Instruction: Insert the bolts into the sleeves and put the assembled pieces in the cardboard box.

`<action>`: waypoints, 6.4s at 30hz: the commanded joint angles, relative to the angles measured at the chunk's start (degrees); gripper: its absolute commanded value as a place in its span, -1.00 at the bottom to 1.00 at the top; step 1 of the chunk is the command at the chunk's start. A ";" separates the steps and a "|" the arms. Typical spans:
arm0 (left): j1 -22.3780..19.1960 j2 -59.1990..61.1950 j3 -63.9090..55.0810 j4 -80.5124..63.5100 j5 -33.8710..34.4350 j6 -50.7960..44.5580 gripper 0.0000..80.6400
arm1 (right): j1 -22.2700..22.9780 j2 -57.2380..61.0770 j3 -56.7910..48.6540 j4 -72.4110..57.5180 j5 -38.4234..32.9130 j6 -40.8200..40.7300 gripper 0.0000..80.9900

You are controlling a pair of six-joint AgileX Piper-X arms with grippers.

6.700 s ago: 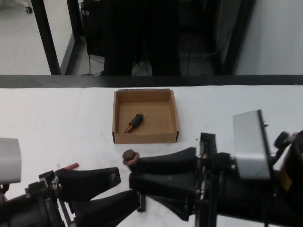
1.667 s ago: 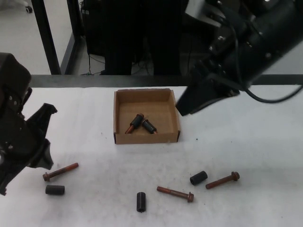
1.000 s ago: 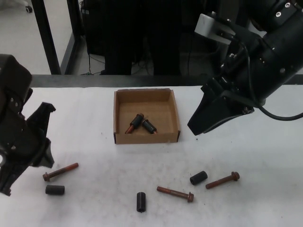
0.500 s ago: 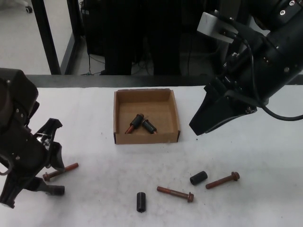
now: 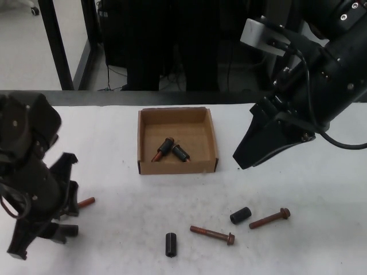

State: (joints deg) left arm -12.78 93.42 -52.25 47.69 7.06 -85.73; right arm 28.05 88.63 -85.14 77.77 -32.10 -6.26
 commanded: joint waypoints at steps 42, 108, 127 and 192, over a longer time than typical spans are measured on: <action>0.20 5.88 0.03 -7.91 -4.66 -0.43 -0.27 | 0.37 -5.71 26.94 -33.65 4.80 21.77 -0.39; -8.46 -32.23 10.72 -72.36 27.39 58.90 -0.98 | -6.97 4.35 26.94 -31.45 29.86 78.82 0.00; -24.87 -32.23 17.99 -64.42 21.44 80.69 -0.98 | -6.97 6.38 29.73 -35.19 29.17 84.79 0.00; -28.47 -32.91 27.58 -71.49 21.74 65.22 -0.98 | -2.76 -18.55 34.95 -50.70 40.09 45.55 -0.99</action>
State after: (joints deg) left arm -41.02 61.44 -25.48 -25.51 28.34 -20.22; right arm 22.96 76.11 -49.96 28.67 5.14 44.92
